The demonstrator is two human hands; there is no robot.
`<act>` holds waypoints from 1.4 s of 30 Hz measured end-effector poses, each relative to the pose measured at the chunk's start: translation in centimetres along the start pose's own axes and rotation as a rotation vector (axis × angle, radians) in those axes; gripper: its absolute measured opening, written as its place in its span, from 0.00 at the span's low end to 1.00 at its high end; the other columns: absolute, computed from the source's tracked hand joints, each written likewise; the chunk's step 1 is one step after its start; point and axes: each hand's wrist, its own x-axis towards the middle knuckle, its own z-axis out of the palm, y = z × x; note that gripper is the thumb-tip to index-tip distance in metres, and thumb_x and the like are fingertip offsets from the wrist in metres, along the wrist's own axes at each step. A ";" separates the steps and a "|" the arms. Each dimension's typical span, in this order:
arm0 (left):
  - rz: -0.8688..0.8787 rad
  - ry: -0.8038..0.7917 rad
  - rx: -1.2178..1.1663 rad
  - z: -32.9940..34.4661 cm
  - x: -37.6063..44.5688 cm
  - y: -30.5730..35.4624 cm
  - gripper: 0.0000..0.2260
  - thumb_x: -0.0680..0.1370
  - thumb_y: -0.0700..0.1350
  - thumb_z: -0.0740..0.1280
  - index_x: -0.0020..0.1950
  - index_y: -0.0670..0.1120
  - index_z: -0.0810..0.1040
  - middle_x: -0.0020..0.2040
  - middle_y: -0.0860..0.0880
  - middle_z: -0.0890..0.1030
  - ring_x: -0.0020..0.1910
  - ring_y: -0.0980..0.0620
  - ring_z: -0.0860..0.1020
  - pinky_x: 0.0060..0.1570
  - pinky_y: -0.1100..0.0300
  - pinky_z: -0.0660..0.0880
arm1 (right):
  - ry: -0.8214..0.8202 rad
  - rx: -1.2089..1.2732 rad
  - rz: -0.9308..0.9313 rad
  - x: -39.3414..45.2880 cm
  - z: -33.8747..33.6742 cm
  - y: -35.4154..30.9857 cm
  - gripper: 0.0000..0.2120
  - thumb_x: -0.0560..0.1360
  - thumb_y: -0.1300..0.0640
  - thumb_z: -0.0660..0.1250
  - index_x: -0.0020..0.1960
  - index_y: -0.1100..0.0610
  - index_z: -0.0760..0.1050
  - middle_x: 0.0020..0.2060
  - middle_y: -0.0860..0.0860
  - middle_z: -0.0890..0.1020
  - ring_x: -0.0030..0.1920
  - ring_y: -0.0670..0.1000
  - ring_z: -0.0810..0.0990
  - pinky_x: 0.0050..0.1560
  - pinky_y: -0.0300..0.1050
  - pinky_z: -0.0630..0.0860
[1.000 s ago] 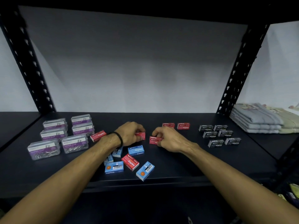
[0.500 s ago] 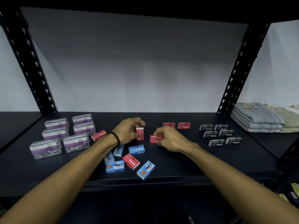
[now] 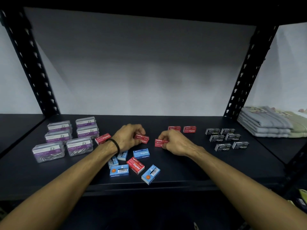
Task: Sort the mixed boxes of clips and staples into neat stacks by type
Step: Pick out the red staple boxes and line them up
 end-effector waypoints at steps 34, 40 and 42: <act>0.056 -0.004 -0.049 2.1 3.3 4.2 0.09 0.74 0.42 0.73 0.53 0.48 0.82 0.46 0.53 0.82 0.39 0.63 0.76 0.38 0.74 0.69 | 0.145 -0.163 0.052 0.3 -3.9 4.7 0.10 0.75 0.64 0.68 0.53 0.54 0.82 0.46 0.48 0.83 0.46 0.49 0.81 0.50 0.45 0.77; 0.058 -0.013 -0.043 4.0 5.5 6.5 0.10 0.74 0.41 0.72 0.55 0.47 0.82 0.47 0.51 0.83 0.42 0.57 0.78 0.45 0.66 0.73 | 0.115 -0.227 0.110 0.3 -5.7 6.8 0.11 0.74 0.67 0.65 0.50 0.54 0.80 0.48 0.50 0.82 0.47 0.50 0.80 0.47 0.44 0.77; 0.051 -0.030 -0.044 4.6 6.1 7.0 0.10 0.74 0.41 0.72 0.55 0.46 0.81 0.49 0.50 0.82 0.45 0.55 0.79 0.46 0.65 0.74 | 0.109 -0.243 0.128 0.3 -6.0 7.1 0.10 0.74 0.68 0.65 0.50 0.56 0.80 0.48 0.51 0.82 0.48 0.52 0.81 0.50 0.48 0.79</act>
